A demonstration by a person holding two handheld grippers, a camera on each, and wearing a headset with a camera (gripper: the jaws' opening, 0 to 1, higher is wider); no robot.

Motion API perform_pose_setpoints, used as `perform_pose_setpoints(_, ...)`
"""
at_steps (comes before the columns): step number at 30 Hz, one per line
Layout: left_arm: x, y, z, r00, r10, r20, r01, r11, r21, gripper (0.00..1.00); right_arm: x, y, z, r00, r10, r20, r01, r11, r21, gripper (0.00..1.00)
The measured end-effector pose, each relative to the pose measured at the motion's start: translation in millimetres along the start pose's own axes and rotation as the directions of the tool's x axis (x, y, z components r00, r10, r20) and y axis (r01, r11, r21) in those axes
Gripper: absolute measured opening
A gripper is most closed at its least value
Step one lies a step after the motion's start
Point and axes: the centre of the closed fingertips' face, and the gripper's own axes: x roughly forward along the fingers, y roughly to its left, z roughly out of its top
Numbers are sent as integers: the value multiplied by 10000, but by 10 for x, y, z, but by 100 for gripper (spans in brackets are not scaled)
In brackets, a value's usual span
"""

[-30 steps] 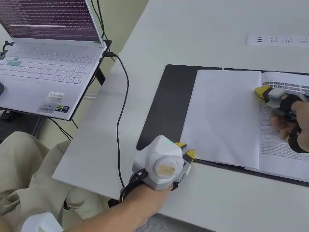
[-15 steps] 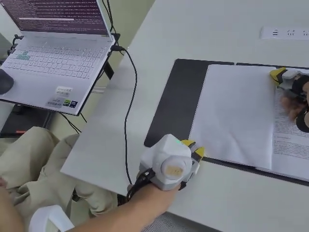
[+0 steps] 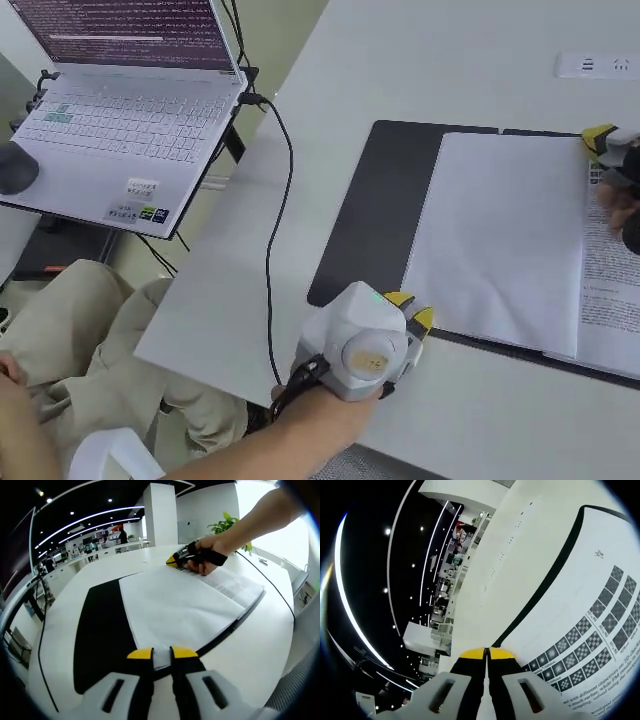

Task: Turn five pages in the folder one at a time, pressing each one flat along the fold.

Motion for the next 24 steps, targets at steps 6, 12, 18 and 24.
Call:
perform_pose_setpoints(6,-8,0,3,10000,-16,-33,16,10000,22,11,-60,0,-56,9993,68,-360,-68,10000,-20,0)
perform_pose_setpoints(12,-11,-4,4,10000,-23,-36,24,10000,61,11,-174,17,-169,9962,114,-863,-118,9999,-41,0)
perform_pose_setpoints(18,-8,-6,1,10000,-50,-48,51,9999,110,11,-274,6,-265,9927,70,-1204,-95,9997,-203,0)
perform_pose_setpoints(24,-6,-8,2,9999,-90,-63,91,9999,139,11,-381,-14,-348,9887,129,-1495,-168,9996,-244,0)
